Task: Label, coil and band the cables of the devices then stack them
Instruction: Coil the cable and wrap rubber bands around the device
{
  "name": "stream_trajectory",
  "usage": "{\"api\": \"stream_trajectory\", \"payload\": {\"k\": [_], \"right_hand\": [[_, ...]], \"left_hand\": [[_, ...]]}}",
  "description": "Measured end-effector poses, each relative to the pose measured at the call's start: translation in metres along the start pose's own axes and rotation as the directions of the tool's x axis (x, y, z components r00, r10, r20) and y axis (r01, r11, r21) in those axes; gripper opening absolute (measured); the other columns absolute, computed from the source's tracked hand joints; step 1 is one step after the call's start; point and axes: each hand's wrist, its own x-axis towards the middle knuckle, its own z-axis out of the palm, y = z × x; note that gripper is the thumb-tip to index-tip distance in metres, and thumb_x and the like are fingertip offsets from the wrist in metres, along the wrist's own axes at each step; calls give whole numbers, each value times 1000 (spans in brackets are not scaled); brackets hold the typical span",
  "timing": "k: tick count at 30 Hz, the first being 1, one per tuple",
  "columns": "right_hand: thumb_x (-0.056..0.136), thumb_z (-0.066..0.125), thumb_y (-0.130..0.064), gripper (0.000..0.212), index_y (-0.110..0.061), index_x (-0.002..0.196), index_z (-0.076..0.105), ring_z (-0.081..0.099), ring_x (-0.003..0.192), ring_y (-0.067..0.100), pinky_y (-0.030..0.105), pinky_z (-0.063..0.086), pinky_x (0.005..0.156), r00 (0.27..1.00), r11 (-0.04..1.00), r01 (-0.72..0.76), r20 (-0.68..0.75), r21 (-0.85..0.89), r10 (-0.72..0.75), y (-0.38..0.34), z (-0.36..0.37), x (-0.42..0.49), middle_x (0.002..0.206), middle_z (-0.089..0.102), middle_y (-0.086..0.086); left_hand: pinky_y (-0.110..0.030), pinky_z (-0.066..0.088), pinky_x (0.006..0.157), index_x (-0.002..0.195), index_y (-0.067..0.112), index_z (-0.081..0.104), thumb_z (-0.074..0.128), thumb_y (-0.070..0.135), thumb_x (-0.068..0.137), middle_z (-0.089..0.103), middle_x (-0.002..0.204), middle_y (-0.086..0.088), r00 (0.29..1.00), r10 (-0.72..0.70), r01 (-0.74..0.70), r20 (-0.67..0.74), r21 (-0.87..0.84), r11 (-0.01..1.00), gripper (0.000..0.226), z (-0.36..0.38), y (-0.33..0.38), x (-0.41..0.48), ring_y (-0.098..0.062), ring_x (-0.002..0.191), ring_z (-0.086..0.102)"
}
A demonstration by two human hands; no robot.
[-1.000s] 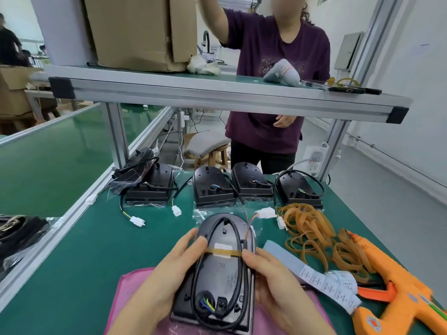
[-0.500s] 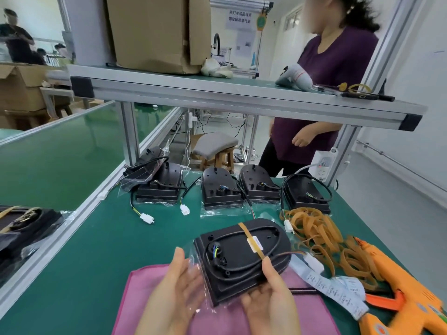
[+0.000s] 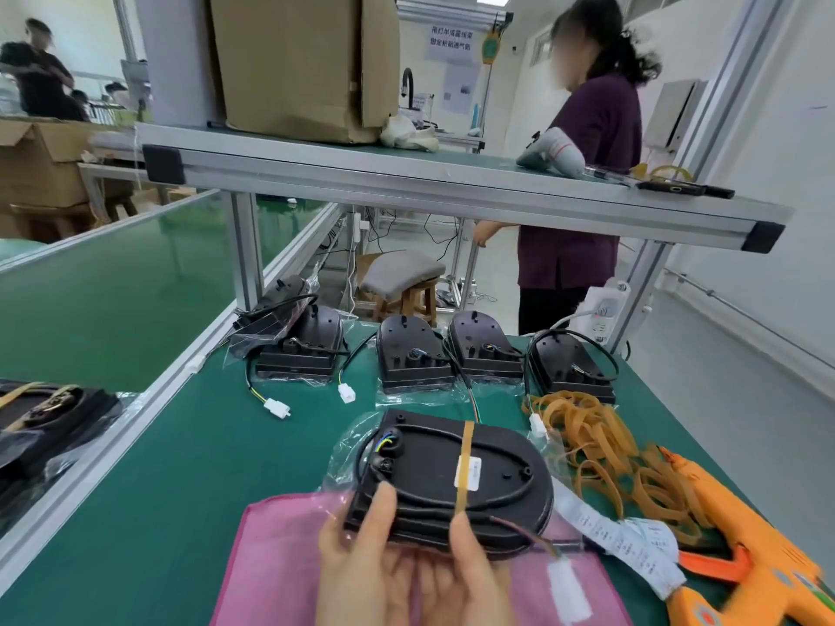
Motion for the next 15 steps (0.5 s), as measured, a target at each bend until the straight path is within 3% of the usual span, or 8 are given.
{"api": "stream_trajectory", "payload": {"k": [2, 4, 6, 8, 9, 10, 12, 15], "right_hand": [[94, 27, 20, 35, 25, 126, 42, 60, 92, 48, 15, 46, 56, 994, 991, 107, -2, -82, -108, -4, -3, -2, 45, 54, 20], [93, 27, 20, 38, 21, 128, 42, 59, 93, 42, 28, 48, 79, 1000, 986, 23, -6, -163, -24, -5, -12, -3, 85, 62, 37], [91, 26, 24, 40, 16, 124, 47, 65, 84, 32, 37, 52, 76, 999, 990, -41, 9, -134, 43, -4, -20, -6, 108, 61, 35], [89, 28, 27, 39, 11, 115, 52, 70, 65, 26, 32, 58, 57, 992, 985, -113, 43, -129, 119, -10, -29, 6, 92, 69, 27], [90, 32, 24, 36, 10, 115, 53, 69, 67, 28, 35, 58, 62, 990, 981, -126, 51, -146, 134, -17, -35, 17, 80, 71, 23], [92, 37, 18, 32, 10, 118, 53, 68, 77, 32, 42, 55, 75, 990, 977, -120, 50, -177, 131, -24, -39, 28, 80, 72, 22], [97, 44, -6, 33, 7, 126, 52, 62, 103, 39, 53, 44, 98, 984, 948, -152, 52, -281, 173, -39, -42, 47, 104, 70, 24], [92, 44, -46, 57, -1, 123, 62, 56, 119, 40, 55, 36, 108, 943, 868, -210, 140, -450, 300, -54, -33, 65, 123, 62, 25]], "left_hand": [[-49, 59, 69, 125, 7, 54, 71, 8, 70, 69, 110, -27, 999, 28, -29, 21, 21, 999, 57, -1, 14, 9, -41, 92, 69], [-43, 60, 69, 130, 2, 52, 70, 11, 72, 66, 119, -24, 997, 46, -50, 67, 58, 997, 62, -3, 31, 20, -36, 98, 68], [-43, 60, 73, 132, 2, 53, 68, 15, 76, 65, 123, -22, 991, 42, -58, 127, 131, 990, 59, -4, 49, 31, -36, 107, 65], [-43, 60, 72, 131, 0, 55, 67, 18, 76, 66, 121, -22, 983, 10, -54, 184, 236, 970, 59, -4, 66, 42, -33, 100, 68], [-41, 61, 69, 129, -1, 56, 67, 20, 74, 68, 117, -22, 977, -21, -43, 210, 293, 955, 60, -4, 73, 47, -29, 89, 70], [-39, 62, 64, 127, 0, 57, 67, 22, 71, 70, 110, -21, 971, -57, -29, 234, 349, 937, 61, -2, 78, 51, -26, 79, 72], [-34, 61, 58, 123, 4, 60, 67, 24, 68, 74, 96, -16, 953, -130, -8, 273, 454, 891, 59, 2, 84, 58, -22, 69, 72], [-37, 61, 67, 115, 9, 63, 70, 24, 66, 74, 99, -15, 925, -209, -24, 317, 598, 801, 51, 7, 80, 68, -22, 75, 72]]}}
